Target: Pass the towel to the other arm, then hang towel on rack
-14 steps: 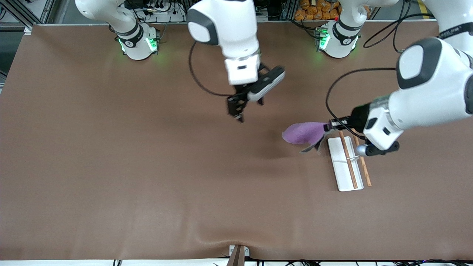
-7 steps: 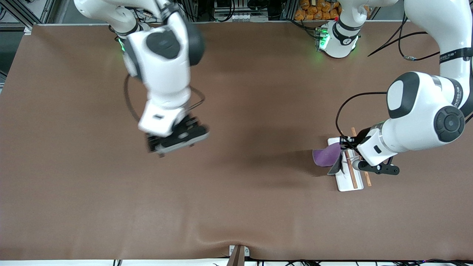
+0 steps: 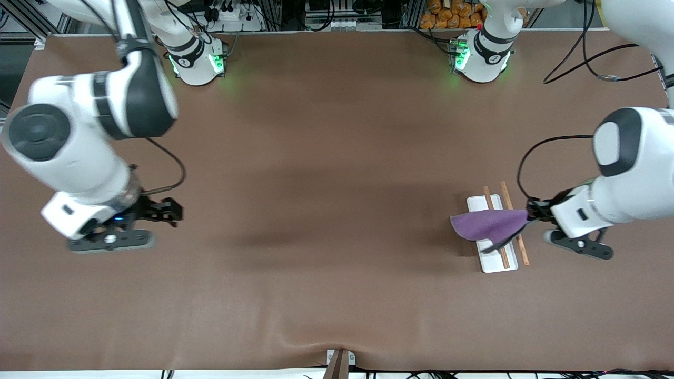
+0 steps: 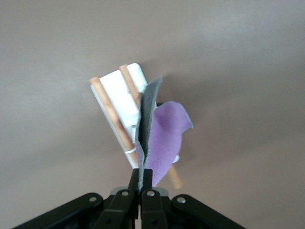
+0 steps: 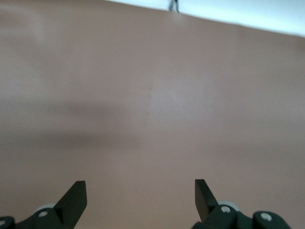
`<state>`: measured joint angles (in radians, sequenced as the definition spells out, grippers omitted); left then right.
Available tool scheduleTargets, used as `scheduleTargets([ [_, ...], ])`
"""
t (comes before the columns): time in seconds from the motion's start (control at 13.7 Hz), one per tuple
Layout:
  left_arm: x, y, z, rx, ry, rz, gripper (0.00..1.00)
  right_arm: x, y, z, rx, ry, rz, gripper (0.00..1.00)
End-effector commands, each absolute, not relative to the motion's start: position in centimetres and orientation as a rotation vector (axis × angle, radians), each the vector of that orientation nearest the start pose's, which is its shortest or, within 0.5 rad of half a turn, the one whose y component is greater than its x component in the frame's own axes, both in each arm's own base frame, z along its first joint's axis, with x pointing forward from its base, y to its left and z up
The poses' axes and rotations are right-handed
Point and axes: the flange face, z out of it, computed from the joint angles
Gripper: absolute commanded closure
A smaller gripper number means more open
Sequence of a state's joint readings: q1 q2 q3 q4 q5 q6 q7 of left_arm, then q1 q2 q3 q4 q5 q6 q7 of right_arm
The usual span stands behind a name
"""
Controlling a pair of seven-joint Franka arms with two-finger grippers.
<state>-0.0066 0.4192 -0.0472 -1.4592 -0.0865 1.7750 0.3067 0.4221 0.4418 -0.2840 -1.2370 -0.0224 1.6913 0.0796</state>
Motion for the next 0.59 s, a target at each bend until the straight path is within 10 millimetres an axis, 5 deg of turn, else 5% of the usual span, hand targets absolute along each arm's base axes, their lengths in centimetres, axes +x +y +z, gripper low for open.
scheduleTargets([
  [0.0, 66.5, -2.6, 44.8, -3.179, 0.629, 0.14, 1.0, 66.2, 8.8, 54.3, -3.249, -0.089, 0.039, 0.0],
  [0.29, 65.9, 0.1, 45.0, -3.185, 0.647, 0.199, 1.0, 62.6, 1.5, 56.1, -3.159, -0.032, 0.199, 0.0],
  [0.51, 65.8, 3.7, 44.4, -3.19, 0.68, 0.203, 1.0, 58.7, 0.2, 57.6, -3.118, -0.009, 0.361, 0.0],
])
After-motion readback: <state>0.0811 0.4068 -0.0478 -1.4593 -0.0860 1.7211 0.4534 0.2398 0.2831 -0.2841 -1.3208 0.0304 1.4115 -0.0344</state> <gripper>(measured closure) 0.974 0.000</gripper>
